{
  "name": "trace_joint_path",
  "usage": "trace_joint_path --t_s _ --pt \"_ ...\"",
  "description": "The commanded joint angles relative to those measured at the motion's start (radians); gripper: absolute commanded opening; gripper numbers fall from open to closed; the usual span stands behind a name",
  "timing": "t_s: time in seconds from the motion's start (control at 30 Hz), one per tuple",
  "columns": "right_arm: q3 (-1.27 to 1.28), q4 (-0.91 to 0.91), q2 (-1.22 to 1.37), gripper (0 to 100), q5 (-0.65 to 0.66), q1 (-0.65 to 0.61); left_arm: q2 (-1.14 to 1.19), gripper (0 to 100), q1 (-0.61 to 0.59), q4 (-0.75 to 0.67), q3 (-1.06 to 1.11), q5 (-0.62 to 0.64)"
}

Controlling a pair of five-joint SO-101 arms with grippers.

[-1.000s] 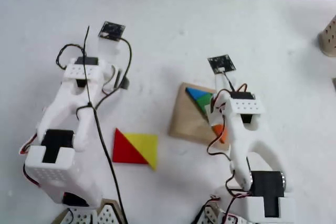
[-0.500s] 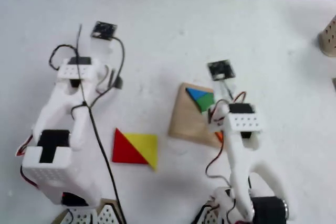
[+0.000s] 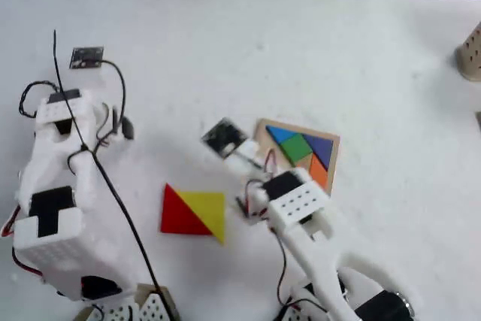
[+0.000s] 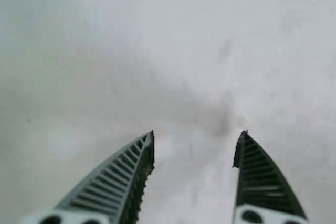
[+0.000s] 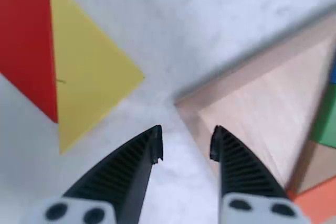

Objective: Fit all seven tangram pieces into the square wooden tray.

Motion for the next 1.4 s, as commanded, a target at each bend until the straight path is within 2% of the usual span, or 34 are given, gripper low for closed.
trace_joint_path --t_s 0.0,0.13,0.23,0.3,0.43,0.5,0.57,0.73,0.8,0.87,0.97,1.13,1.27,1.37 --pt "-0.003 0.001 -0.027 17.0 0.011 -0.125 -0.038 25 -0.015 0.002 -0.011 0.015" --pt "0.005 -0.022 -0.027 10.6 0.009 -0.211 -0.038 25 -0.015 0.002 -0.011 0.015" --pt "0.023 -0.048 -0.033 1.6 -0.038 -0.191 -0.039 25 -0.013 0.011 -0.011 0.018" --pt "0.020 -0.048 -0.038 2.9 -0.069 -0.081 -0.042 20 -0.008 0.034 -0.009 0.020" --pt "0.017 -0.143 -0.033 1.7 -0.081 0.226 -0.045 1 0.036 0.087 -0.005 0.017" --pt "0.017 -0.186 -0.028 1.7 -0.081 0.323 -0.044 5 0.056 0.141 -0.002 0.021" --pt "0.017 -0.199 -0.028 1.7 -0.081 0.367 -0.039 2 0.087 0.195 0.003 0.021" --pt "0.023 -0.196 -0.027 1.7 -0.074 0.349 -0.048 2 0.174 0.258 0.124 0.009" --pt "0.023 -0.196 -0.027 1.7 -0.072 0.348 -0.062 2 0.203 0.249 0.189 -0.040" --pt "0.023 -0.196 -0.027 1.8 -0.072 0.348 -0.131 2 0.211 0.230 0.258 -0.089" --pt "0.023 -0.196 -0.027 1.9 -0.072 0.348 -0.315 2 0.232 0.161 0.400 -0.089" --pt "0.023 -0.196 -0.027 2.0 -0.072 0.348 -0.611 2 0.332 0.121 0.589 0.029" --pt "0.025 -0.196 -0.027 2.1 -0.072 0.348 -0.716 3 0.361 0.129 0.608 0.072" --pt "0.025 -0.196 -0.027 2.1 -0.072 0.349 -0.722 11 0.404 0.132 0.609 0.123"
